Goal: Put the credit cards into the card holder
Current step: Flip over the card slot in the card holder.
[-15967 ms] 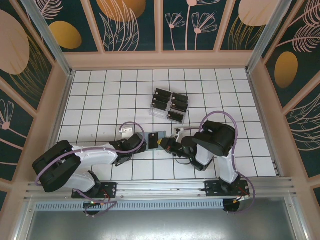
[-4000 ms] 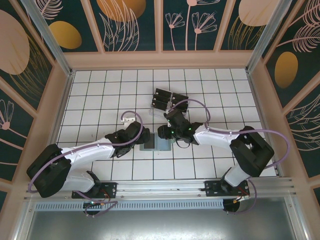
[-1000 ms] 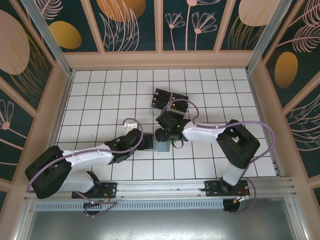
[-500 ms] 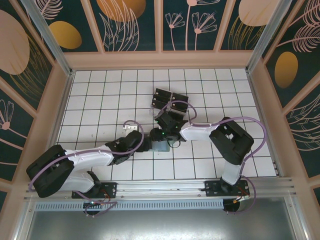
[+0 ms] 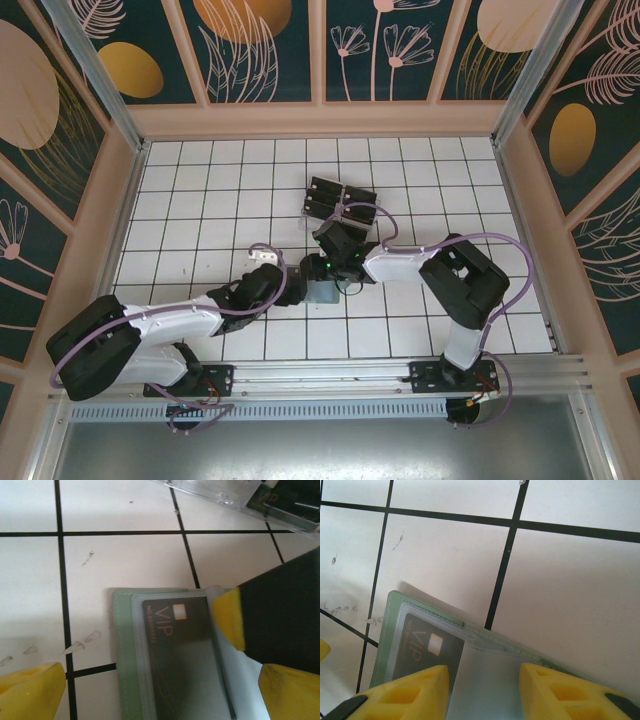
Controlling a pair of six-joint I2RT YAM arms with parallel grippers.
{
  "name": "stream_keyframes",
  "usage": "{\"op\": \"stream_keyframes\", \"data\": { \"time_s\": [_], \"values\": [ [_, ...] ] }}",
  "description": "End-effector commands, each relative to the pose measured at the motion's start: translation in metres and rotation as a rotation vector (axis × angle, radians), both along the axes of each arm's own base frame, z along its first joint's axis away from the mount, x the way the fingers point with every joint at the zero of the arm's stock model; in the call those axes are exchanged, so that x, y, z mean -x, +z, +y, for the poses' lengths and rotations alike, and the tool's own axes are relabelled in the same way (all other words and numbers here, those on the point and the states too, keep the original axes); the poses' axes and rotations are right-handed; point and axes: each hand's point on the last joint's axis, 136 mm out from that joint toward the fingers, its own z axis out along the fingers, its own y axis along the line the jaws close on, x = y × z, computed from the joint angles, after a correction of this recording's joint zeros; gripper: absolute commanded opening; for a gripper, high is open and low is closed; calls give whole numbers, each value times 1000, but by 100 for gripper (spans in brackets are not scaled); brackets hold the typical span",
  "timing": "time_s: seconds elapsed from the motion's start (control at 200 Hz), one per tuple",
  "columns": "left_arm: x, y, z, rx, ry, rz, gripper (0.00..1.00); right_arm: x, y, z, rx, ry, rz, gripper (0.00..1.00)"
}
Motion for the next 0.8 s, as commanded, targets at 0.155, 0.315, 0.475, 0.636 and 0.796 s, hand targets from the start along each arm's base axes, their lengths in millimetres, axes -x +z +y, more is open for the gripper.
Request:
{"op": "stream_keyframes", "data": {
  "time_s": [0.155, 0.315, 0.475, 0.636, 0.796],
  "values": [
    [5, 3, -13, 11, -69, -28, 99, 12, -15, -14, 35, -27, 74, 42],
    [10, -3, 0, -19, -42, -21, 99, 13, -15, -16, 36, -30, 76, 42],
    [14, -3, 5, -49, -62, -23, 98, 14, -14, -17, 34, -31, 73, 42],
    [14, -1, -1, -67, -105, -19, 98, 15, -15, -18, 35, -36, 78, 42],
    [13, -2, -9, -66, -126, -12, 98, 16, -15, -18, 28, -40, 81, 42]
  ]
}}
